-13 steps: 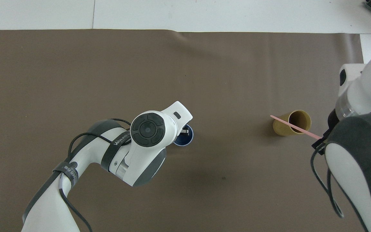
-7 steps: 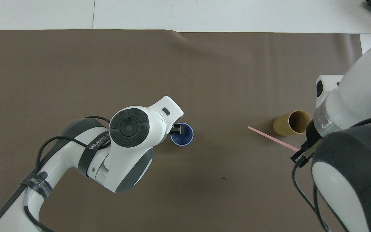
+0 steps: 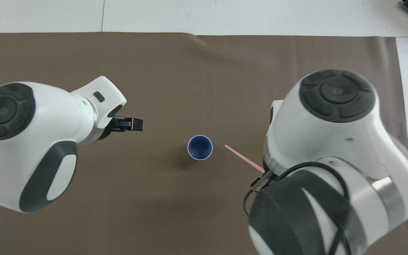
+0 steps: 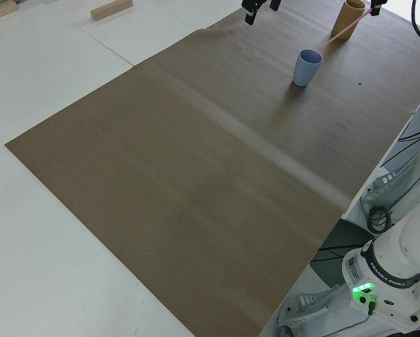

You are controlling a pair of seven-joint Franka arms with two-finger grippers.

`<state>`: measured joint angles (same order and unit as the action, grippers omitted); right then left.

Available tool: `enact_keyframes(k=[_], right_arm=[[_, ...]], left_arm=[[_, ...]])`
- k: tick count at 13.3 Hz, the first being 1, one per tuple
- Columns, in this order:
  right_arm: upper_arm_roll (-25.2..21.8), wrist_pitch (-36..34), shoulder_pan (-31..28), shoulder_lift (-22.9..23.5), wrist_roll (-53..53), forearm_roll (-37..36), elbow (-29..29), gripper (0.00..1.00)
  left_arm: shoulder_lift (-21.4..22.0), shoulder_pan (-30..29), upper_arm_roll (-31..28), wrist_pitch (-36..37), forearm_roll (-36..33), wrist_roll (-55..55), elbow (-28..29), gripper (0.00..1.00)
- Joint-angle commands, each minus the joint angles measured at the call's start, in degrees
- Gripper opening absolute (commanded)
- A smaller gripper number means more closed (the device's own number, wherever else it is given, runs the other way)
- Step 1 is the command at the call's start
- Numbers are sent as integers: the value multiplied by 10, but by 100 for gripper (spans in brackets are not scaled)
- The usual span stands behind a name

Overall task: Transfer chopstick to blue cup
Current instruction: 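Release the cup with the left gripper while the right gripper carries the stick, then lower the pink stick into the blue cup with the right gripper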

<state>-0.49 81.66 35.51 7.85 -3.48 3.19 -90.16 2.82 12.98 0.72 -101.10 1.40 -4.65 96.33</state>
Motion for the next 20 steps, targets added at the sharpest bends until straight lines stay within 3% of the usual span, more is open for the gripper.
enact_keyframes(k=[1,7,13,14,15,20], right_arm=[[-2,20,-8,6,2,8,-1,0],[-2,31,3,25,13,6,-12,0],[-2,85,5,59,21,9,-17,0],[-2,87,2,62,21,9,-15,29],[-2,90,1,62,21,9,-14,99],[-3,92,-3,62,23,10,1,100]], left_arm=[[-20,-29,8,60,-3,34,-69,100],[-45,-40,8,122,-3,35,-122,100],[-36,-38,9,128,3,32,-119,100],[-36,-39,9,124,3,34,-119,100],[-37,-39,8,124,3,32,-119,100],[-36,-55,7,128,3,31,-118,100]])
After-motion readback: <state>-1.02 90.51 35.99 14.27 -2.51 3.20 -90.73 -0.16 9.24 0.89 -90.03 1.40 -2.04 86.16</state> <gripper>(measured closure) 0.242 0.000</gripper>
